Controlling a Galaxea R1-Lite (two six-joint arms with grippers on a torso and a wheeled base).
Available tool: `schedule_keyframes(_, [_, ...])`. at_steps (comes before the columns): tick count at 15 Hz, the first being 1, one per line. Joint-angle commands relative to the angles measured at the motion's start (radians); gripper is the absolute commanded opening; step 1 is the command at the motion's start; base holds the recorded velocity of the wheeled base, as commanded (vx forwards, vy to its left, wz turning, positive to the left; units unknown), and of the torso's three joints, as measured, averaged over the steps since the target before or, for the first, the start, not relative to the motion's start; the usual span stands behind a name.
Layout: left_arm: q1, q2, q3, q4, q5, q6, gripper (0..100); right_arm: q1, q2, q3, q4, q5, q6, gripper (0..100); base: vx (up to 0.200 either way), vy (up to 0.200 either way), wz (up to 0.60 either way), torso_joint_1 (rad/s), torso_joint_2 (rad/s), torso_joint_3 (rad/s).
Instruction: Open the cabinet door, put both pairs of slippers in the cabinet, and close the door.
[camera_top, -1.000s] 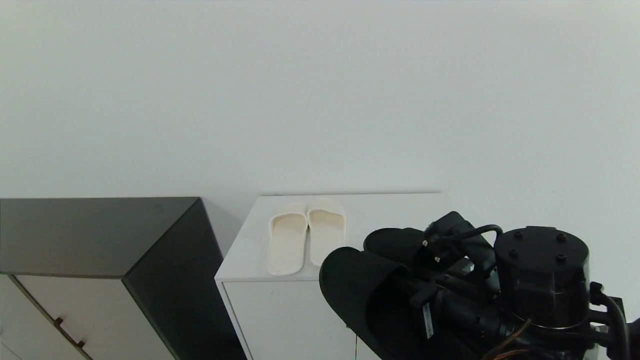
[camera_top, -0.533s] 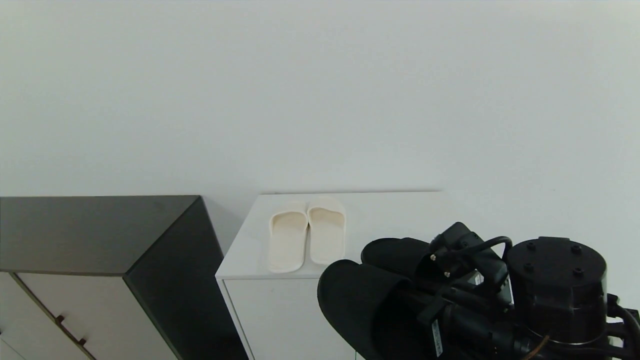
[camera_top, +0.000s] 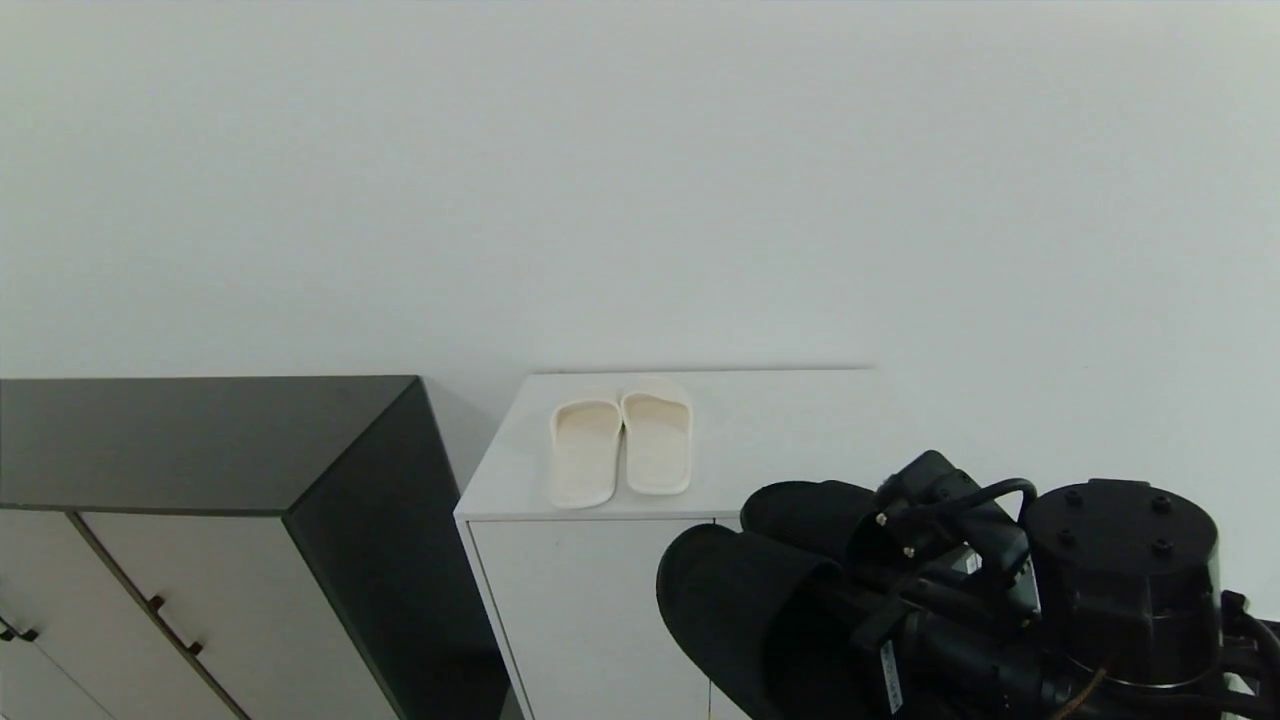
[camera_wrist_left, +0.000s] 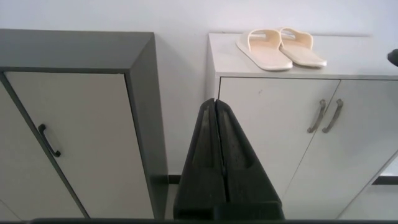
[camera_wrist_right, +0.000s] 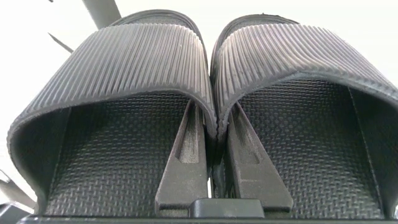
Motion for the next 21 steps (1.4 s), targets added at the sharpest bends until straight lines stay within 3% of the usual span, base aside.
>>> schedule_keyframes(1, [0.001, 0.0, 0.0, -0.001, 0.0, -0.001, 0, -0.002, 0.001, 0.006, 0.0, 0.002, 0.0, 0, 0.0, 0.0, 0.0, 0.0, 0.0, 0.0])
schedule_keyframes(11, [0.001, 0.0, 0.0, -0.001, 0.0, -0.001, 0, 0.009, -0.06, 0.066, 0.002, 0.144, -0.001, 0, 0.0, 0.0, 0.0, 0.0, 0.0, 0.0])
schedule_keyframes(18, [0.001, 0.0, 0.0, -0.001, -0.001, -0.001, 0, 0.024, -0.06, 0.095, 0.002, 0.148, -0.047, 0, 0.0, 0.0, 0.0, -0.15, 0.35, 0.187])
schedule_keyframes(21, [0.001, 0.0, 0.0, -0.001, -0.001, -0.001, 0, 0.032, -0.054, 0.108, 0.0, 0.2, -0.049, 0, 0.0, 0.0, 0.0, -0.206, 0.46, 0.272])
